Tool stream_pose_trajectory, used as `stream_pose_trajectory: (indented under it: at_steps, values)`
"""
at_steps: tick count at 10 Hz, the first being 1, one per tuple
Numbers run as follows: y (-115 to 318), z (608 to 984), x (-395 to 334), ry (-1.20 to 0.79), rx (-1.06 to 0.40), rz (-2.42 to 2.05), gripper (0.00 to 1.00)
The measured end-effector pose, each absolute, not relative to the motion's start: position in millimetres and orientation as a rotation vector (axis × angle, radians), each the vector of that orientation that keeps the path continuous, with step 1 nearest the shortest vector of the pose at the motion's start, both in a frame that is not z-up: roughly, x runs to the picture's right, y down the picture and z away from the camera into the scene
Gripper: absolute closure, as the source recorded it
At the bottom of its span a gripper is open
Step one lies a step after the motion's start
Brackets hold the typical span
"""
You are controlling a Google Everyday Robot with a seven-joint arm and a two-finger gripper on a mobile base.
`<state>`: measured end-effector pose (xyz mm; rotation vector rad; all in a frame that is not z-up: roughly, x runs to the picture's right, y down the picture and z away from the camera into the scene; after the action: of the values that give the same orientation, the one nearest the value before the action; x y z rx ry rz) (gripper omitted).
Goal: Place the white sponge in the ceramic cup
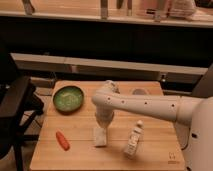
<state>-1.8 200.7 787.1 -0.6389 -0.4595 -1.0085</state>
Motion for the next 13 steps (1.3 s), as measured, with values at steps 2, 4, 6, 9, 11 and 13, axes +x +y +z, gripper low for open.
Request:
stream_pose_trajectory:
  at_steps: [2, 4, 6, 9, 11, 13]
  values:
    - [202, 788, -7, -0.471, -0.643, -1.005, 0.20]
    - [203, 788, -8, -0.477, -0.646, -1.000, 0.20]
    - [205, 790, -5, -0.480, -0.653, -1.000, 0.20]
    - [229, 799, -9, -0.505, -0.654, -1.028, 0.20]
    - [244, 803, -10, -0.517, -0.654, -1.032, 0.20]
    - [249, 803, -11, -0.523, -0.657, -1.034, 0.20]
